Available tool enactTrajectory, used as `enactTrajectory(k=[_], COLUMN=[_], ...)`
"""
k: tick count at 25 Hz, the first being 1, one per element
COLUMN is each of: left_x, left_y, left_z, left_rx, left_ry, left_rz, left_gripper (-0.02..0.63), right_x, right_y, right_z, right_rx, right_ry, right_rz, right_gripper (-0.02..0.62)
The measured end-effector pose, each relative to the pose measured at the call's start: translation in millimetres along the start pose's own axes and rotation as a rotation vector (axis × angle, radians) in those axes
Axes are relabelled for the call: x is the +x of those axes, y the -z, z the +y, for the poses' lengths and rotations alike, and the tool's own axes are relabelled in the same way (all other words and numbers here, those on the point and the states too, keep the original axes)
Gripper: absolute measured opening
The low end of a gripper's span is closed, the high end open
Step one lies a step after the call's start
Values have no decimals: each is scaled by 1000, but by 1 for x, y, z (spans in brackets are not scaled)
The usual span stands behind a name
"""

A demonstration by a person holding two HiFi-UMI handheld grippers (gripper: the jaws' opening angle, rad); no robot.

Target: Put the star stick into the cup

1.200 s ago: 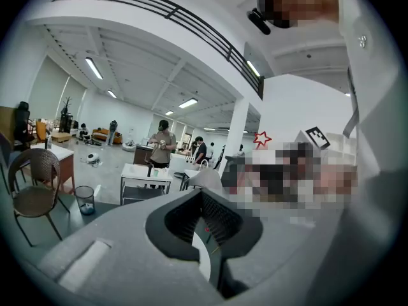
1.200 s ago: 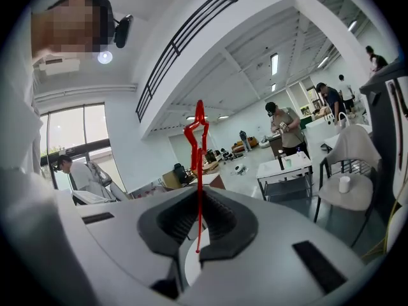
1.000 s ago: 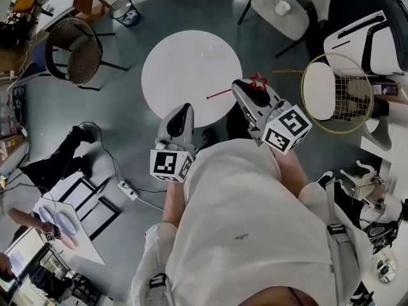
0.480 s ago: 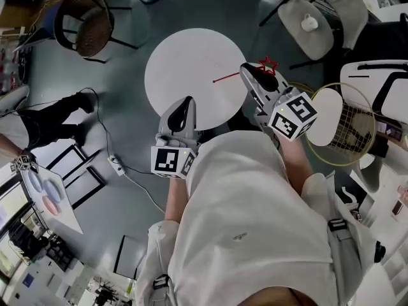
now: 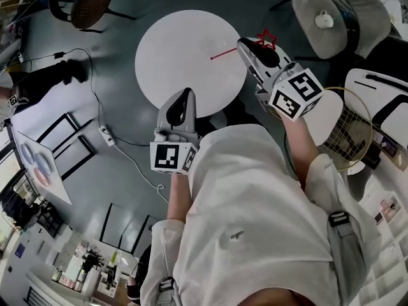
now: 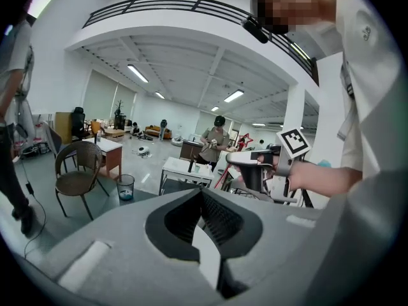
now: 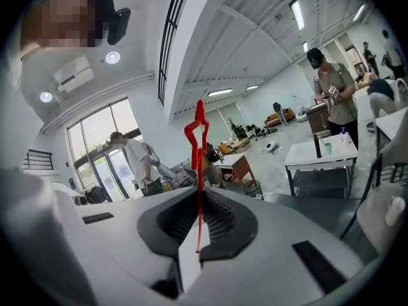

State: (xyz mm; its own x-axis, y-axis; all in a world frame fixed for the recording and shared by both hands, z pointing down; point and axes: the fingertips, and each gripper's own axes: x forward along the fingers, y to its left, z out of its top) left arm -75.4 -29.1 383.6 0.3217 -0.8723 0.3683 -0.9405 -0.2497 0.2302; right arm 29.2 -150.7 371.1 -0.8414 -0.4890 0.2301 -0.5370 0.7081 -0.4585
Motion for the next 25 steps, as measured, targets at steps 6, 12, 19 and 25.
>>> enactTrajectory(k=[6,12,19,25], left_x=[21,27,29,30], left_y=[18,19,27,37], left_z=[-8,-10,-5,3], left_rx=[-62,-57,-62,-74], left_ry=[-11,8,31,37], left_rz=[12,21,36,54], left_gripper=[9,11,11,9], right_x=[22,37,50,68], right_y=[8,27,52,71], right_z=[-15,-39,-50,-53], right_rx=[-69,-58,-32,-27], right_ry=[-37,-8,17,16], right_rz=[29,31,53,93], right_gripper=[21,21,21,21])
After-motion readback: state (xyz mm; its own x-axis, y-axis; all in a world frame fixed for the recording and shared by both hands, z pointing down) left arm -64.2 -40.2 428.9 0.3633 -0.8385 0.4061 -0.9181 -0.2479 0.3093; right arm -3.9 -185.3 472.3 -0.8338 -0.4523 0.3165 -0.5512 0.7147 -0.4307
